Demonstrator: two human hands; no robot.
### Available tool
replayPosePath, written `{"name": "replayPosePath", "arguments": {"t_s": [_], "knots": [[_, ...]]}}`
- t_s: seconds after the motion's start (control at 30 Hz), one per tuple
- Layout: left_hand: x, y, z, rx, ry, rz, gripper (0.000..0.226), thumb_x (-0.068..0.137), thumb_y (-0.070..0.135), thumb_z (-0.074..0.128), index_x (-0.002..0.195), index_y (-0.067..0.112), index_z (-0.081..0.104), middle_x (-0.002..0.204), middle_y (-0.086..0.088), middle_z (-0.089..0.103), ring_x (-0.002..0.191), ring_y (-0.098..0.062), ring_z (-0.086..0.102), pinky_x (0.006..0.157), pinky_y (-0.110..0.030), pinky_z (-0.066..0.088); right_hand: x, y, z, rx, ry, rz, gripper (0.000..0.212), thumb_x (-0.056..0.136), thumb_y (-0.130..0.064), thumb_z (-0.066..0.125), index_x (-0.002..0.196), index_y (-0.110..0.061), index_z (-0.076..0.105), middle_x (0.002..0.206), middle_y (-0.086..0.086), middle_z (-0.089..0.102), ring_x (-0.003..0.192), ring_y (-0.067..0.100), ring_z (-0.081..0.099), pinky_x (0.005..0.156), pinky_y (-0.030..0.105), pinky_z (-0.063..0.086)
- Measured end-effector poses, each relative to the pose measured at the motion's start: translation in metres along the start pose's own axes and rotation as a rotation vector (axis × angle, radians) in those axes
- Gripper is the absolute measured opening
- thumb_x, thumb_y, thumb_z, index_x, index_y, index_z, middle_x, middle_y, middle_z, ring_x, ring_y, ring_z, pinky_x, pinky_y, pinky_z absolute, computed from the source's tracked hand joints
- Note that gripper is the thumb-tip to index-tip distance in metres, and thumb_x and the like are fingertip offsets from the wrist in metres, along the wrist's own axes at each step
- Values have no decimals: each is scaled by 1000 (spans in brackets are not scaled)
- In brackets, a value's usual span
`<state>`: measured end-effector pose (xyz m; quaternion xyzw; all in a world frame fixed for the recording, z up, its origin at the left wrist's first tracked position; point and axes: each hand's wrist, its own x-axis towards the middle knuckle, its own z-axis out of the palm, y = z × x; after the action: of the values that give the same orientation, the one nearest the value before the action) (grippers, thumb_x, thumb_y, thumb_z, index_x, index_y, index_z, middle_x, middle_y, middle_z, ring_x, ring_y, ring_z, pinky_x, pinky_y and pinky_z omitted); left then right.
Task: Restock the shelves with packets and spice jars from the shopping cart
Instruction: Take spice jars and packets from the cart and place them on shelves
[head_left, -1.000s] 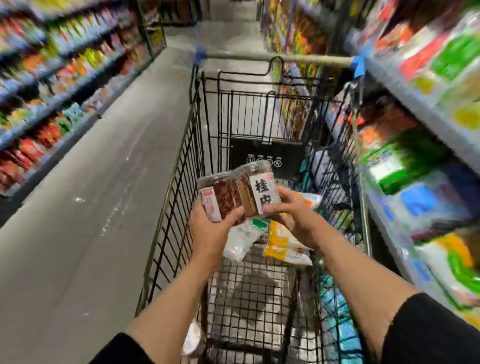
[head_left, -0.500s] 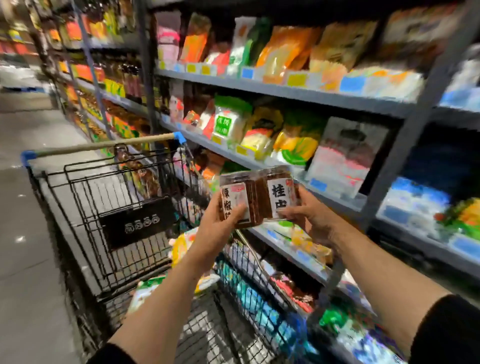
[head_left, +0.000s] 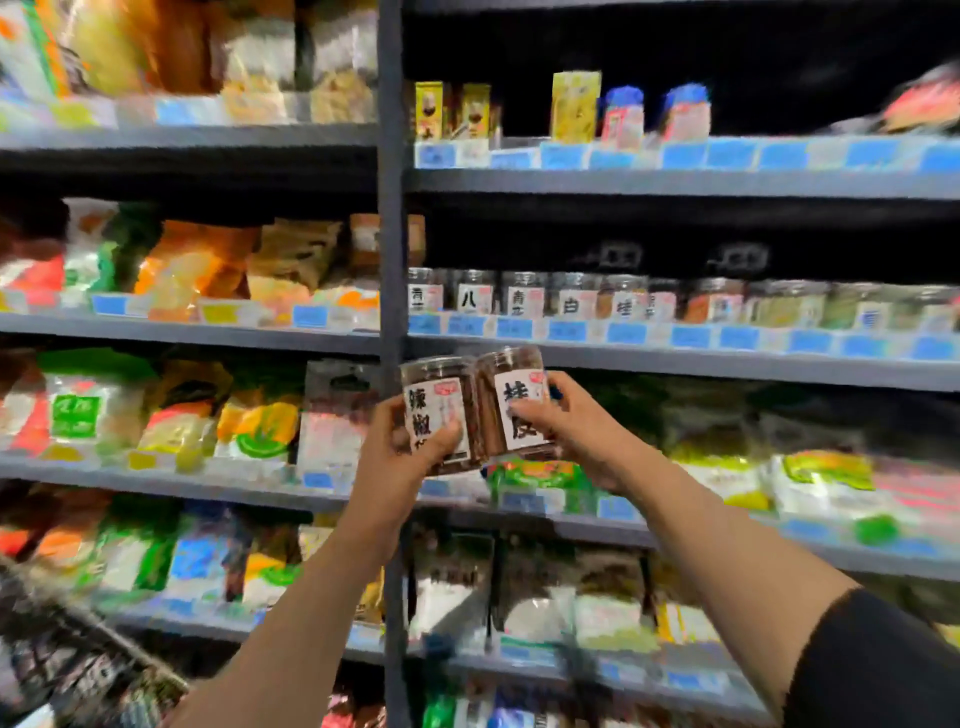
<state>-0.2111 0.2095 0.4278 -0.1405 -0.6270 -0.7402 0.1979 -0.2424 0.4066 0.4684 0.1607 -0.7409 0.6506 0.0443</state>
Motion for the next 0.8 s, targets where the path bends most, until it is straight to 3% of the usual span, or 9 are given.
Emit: {"name": "replayPosePath", "arguments": {"t_s": [0.1, 0.2, 0.33, 0.4, 0.5, 0.6, 0.7, 0.8], "knots": [[9, 0, 42, 23, -71, -5, 46, 82, 15, 73, 122, 17, 52, 102, 3, 70, 83, -3, 70, 66, -16, 55, -10, -12, -42, -76, 44, -24, 63, 76, -13, 78, 127, -20, 41, 104, 6, 67, 85, 16, 66, 73, 33, 55], [14, -3, 77, 25, -111, -28, 46, 81, 16, 75, 122, 19, 53, 103, 3, 70, 87, -6, 70, 66, -15, 55, -15, -20, -77, -106, 35, -42, 65, 73, -10, 79, 125, -28, 43, 95, 2, 69, 76, 13, 65, 58, 24, 50], [22, -10, 114, -9, -127, -33, 46, 78, 20, 76, 120, 21, 56, 107, 0, 71, 95, -13, 70, 78, -25, 56, -9, -21, -110, -129, 82, -84, 56, 80, -35, 74, 126, -29, 44, 118, 2, 65, 99, 13, 68, 69, 27, 53], [28, -15, 131, -11, -123, -31, 48, 76, 21, 78, 120, 20, 57, 108, -1, 72, 97, -15, 70, 81, -28, 56, -6, -21, -126, -176, 140, -109, 58, 72, -44, 78, 121, -32, 48, 115, 3, 68, 100, 17, 68, 75, 37, 56], [35, -22, 155, -4, -115, -11, 50, 76, 16, 78, 121, 19, 56, 107, 0, 72, 96, -13, 70, 74, -23, 57, -3, -19, -154, -227, 207, -148, 50, 72, -33, 81, 112, -28, 52, 96, 3, 73, 88, 20, 71, 82, 44, 57], [42, -28, 174, -13, -107, 6, 49, 78, 12, 77, 121, 21, 55, 107, 1, 70, 93, -8, 70, 67, -16, 55, 0, -27, -182, -242, 302, -141, 52, 72, -28, 81, 113, -25, 48, 97, 3, 69, 77, 16, 70, 67, 30, 58], [51, -33, 189, -26, -107, 14, 51, 79, 12, 76, 124, 20, 54, 108, 1, 70, 91, -6, 69, 64, -13, 54, 8, -41, -215, -284, 440, -183, 56, 70, -30, 82, 114, -26, 47, 102, -4, 64, 83, 9, 65, 63, 23, 52], [61, -37, 197, -32, -133, 28, 52, 78, 10, 76, 125, 17, 53, 108, 1, 69, 88, -5, 69, 64, -11, 53, 15, -57, -243, -302, 511, -219, 54, 71, -28, 81, 112, -25, 47, 105, -2, 63, 90, 13, 65, 73, 29, 54]]}}
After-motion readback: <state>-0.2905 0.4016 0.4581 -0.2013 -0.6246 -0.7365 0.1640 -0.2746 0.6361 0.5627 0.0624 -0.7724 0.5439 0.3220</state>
